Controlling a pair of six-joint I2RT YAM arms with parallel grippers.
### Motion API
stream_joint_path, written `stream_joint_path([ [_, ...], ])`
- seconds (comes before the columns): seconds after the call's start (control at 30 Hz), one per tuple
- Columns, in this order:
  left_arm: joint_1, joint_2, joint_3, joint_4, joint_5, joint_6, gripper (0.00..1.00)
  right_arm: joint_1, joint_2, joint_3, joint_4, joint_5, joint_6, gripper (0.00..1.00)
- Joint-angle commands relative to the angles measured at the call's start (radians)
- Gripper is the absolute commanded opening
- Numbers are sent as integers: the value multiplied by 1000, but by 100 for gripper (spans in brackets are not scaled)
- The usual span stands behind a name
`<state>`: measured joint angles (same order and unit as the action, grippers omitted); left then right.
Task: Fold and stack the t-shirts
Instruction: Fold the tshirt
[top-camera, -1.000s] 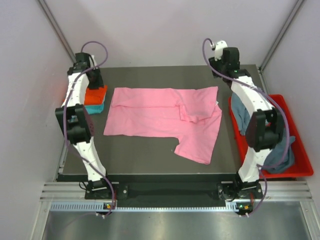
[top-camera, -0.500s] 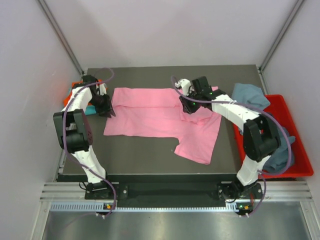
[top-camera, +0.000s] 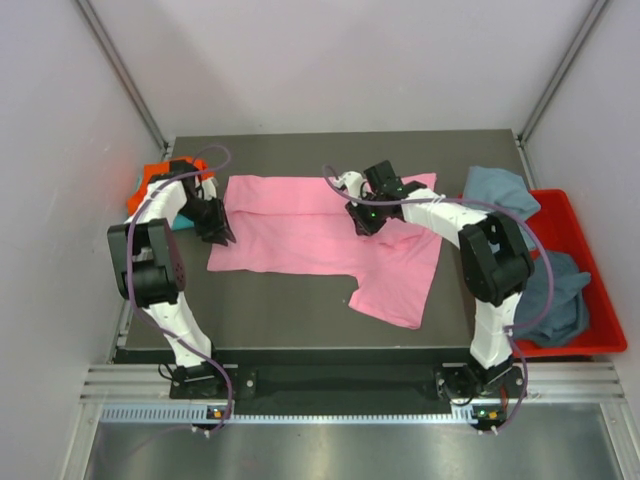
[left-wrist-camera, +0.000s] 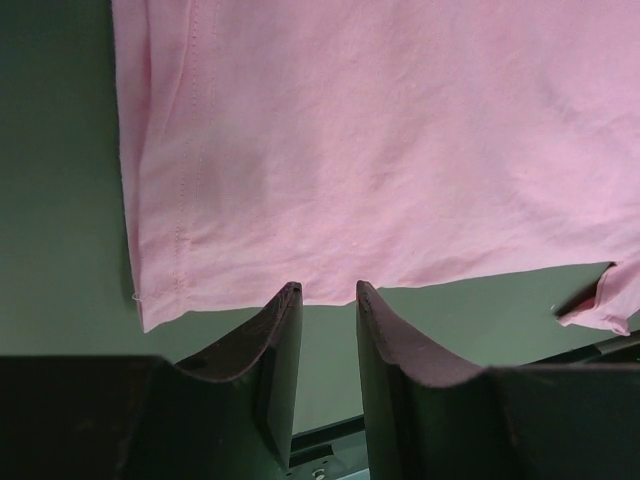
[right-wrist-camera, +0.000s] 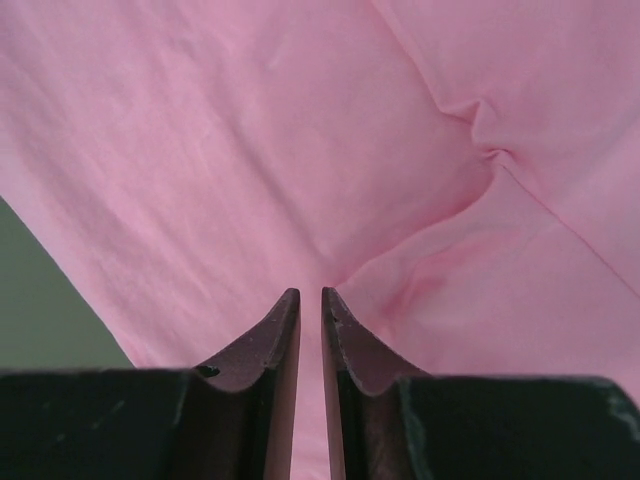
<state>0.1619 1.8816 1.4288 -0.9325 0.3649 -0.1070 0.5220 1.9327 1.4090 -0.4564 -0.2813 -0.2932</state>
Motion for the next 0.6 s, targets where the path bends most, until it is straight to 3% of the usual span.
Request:
stream_joint_path([
  [0.0, 4, -65, -2, 14, 28, -5, 33, 30, 11, 48, 15, 7, -18, 15],
  [0.57, 4, -26, 51, 6, 57, -23, 33, 35, 12, -25, 35, 70, -52, 9],
])
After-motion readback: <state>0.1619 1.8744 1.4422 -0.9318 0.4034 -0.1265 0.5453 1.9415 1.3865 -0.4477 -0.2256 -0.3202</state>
